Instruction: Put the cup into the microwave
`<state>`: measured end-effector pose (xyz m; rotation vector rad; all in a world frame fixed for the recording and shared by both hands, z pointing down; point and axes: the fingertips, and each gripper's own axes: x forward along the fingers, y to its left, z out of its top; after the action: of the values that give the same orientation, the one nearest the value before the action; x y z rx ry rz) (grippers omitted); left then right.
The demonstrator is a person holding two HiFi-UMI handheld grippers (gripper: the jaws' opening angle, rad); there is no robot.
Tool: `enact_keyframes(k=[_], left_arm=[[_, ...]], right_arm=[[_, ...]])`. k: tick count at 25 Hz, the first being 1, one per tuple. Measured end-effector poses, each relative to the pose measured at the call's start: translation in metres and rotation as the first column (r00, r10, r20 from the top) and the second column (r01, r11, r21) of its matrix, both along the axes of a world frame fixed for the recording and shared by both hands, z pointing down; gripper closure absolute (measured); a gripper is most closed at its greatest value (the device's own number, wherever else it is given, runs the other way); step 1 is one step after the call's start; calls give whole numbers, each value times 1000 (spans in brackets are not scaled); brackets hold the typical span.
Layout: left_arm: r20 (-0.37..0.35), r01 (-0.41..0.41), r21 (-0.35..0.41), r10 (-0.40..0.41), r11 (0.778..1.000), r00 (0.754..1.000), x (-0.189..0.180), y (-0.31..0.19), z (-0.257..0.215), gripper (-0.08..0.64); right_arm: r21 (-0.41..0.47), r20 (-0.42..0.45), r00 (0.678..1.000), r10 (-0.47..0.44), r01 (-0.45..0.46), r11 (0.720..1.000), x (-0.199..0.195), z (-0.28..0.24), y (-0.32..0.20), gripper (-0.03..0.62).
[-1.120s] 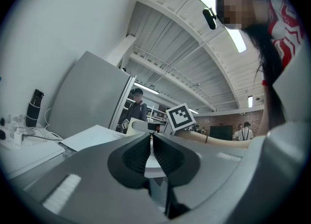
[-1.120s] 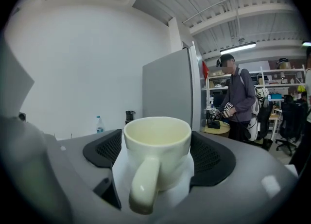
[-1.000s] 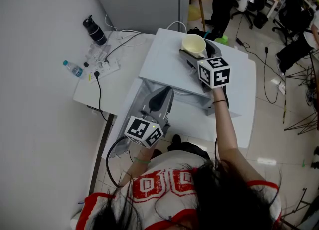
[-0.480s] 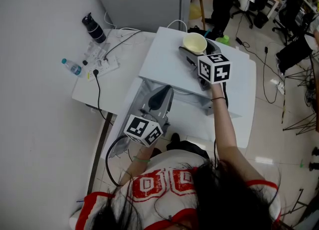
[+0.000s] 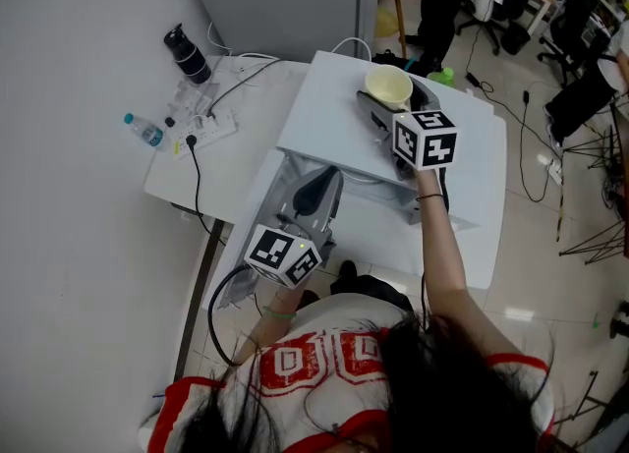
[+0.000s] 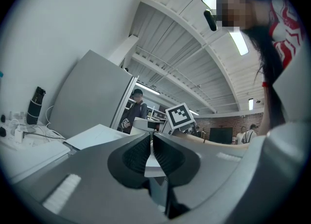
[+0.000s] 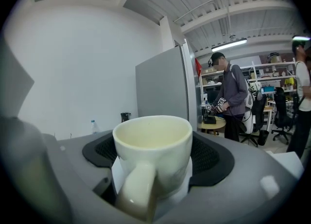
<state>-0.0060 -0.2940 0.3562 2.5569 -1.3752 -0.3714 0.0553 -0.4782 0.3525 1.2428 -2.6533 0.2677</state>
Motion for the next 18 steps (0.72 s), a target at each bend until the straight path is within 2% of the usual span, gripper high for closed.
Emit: enact_keyframes(k=[18], left_arm=[[9, -76, 16, 76, 997, 997, -2, 39, -6, 557]], right_arm=[[54, 50, 998, 48, -51, 997, 3, -28, 63, 150]])
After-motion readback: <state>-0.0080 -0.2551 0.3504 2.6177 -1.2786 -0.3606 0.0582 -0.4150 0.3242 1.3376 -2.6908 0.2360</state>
